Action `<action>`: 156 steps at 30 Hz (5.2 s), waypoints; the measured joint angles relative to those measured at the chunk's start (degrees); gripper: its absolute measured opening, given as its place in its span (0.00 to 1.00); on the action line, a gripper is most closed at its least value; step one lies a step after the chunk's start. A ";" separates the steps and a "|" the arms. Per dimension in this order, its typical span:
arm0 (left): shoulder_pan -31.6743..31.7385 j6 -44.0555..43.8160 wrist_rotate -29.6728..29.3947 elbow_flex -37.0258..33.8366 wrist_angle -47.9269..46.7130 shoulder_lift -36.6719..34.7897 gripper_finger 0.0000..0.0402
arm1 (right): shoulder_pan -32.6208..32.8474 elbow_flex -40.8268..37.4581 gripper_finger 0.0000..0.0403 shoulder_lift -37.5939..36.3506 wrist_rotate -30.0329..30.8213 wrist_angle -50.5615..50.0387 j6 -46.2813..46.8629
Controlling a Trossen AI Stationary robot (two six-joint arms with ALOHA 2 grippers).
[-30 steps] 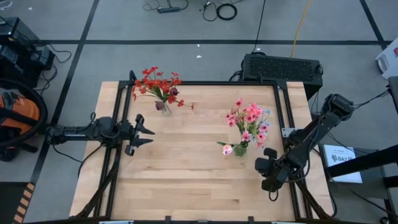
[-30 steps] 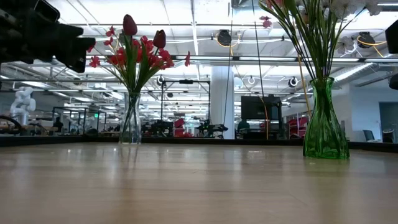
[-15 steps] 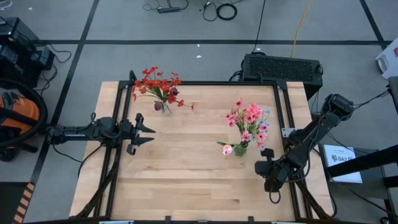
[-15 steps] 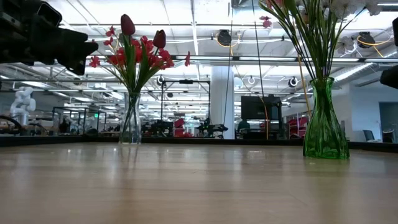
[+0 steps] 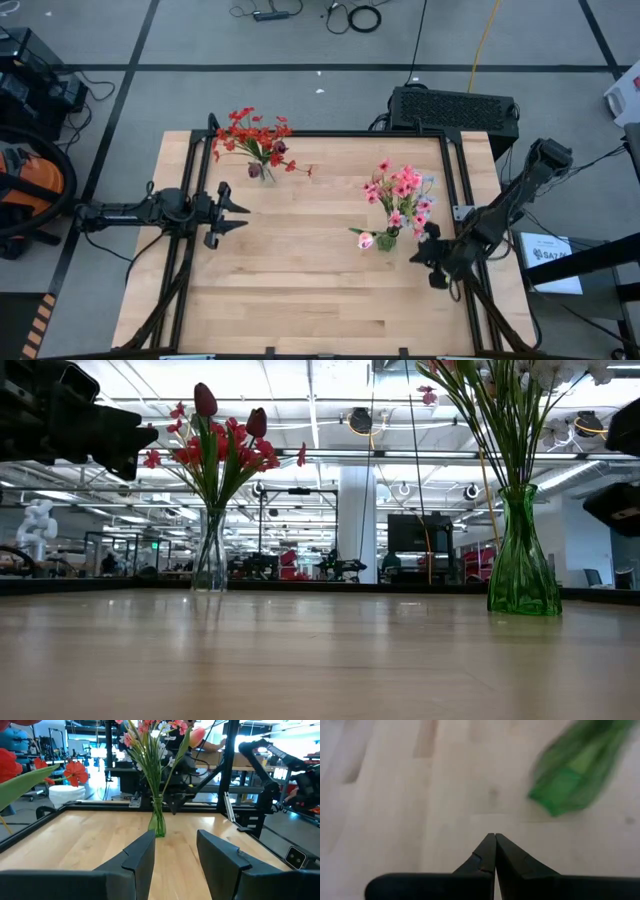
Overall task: Sort flowers into vase by color
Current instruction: Return to Home Position
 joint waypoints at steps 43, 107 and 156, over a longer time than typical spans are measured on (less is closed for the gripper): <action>0.00 0.02 0.00 -0.04 0.01 0.01 0.38 | -39.45 -11.56 0.00 -49.66 -11.11 5.58 -35.49; 0.00 0.02 0.00 -0.04 0.12 0.01 0.38 | -40.02 -17.51 0.00 -49.57 -19.44 25.85 -38.32; 0.01 0.01 0.00 -0.04 0.12 0.03 0.38 | -40.00 -17.51 0.00 -49.55 -19.44 25.83 -38.32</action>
